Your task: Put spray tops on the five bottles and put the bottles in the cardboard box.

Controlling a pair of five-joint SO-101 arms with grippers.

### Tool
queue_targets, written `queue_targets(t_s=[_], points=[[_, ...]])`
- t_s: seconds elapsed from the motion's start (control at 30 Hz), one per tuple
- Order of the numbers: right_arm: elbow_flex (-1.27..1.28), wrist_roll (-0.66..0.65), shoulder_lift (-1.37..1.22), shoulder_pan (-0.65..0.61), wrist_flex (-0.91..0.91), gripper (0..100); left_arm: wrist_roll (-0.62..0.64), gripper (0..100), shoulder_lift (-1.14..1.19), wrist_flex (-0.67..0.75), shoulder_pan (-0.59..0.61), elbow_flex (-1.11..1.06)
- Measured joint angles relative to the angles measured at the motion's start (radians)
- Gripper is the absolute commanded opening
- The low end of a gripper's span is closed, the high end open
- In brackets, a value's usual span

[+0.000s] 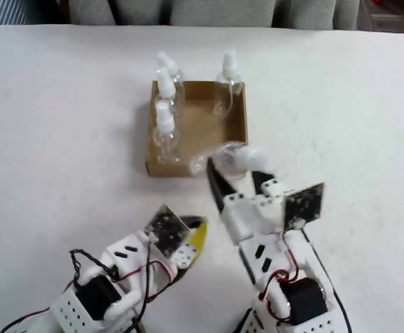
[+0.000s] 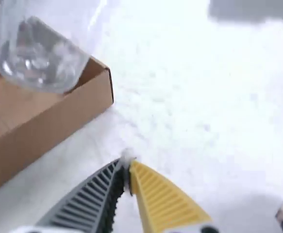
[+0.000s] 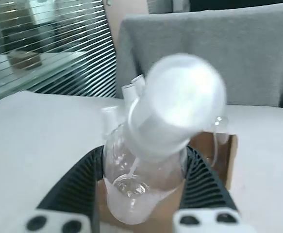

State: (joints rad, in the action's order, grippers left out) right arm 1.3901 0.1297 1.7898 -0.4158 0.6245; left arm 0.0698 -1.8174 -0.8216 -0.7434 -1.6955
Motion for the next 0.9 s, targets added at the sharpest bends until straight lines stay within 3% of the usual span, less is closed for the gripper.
queue_targets(t_s=[0.17, 0.37, 0.63, 0.9], points=[[0.0, -0.009, -0.021, 0.043, -0.035, 1.5, -0.097, 2, 0.0, -0.13, 0.012, 0.002], [0.0, -0.048, -0.229, 0.08, -0.201, 1.5, -0.127, 2, 0.0, -0.285, 0.219, 0.075], [-0.005, -0.058, -0.505, 0.084, -0.419, 1.5, -0.127, 2, -0.002, -0.175, 0.68, 0.04], [-0.138, -0.058, -0.732, 0.086, -0.448, 1.5, -0.127, 2, 0.0, -0.107, 0.887, 0.0]])
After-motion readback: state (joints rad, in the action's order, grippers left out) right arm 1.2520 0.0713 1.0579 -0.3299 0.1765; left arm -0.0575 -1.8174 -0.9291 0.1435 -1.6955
